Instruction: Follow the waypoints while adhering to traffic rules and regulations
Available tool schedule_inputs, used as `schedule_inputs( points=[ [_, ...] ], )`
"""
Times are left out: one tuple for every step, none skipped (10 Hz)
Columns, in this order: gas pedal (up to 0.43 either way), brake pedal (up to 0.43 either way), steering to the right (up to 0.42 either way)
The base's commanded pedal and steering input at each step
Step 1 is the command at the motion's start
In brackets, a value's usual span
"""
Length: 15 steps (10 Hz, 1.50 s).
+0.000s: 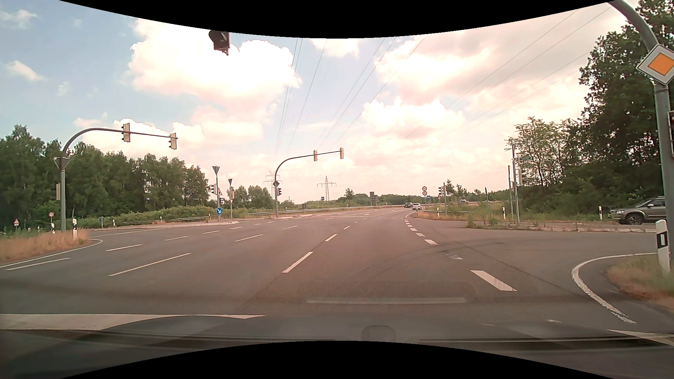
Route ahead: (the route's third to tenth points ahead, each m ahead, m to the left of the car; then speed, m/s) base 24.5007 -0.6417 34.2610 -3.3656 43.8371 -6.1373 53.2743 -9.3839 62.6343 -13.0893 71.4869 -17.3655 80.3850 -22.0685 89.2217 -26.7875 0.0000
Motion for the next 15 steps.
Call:
schedule_inputs(
  points=[
    [0.000, 0.610, 0.020],
    [0.000, 0.604, 0.020],
    [0.000, 0.604, 0.020],
    [0.000, 0.598, 0.020],
    [0.000, 0.598, 0.020],
    [0.000, 0.598, 0.020],
    [0.000, 0.598, 0.020],
    [0.000, 0.591, 0.020],
    [0.000, 0.591, 0.020],
    [0.000, 0.585, 0.020],
    [0.000, 0.585, 0.020],
    [0.000, 0.585, 0.020],
    [0.000, 0.579, 0.020],
    [0.000, 0.579, 0.020],
    [0.000, 0.579, 0.020]
  ],
)
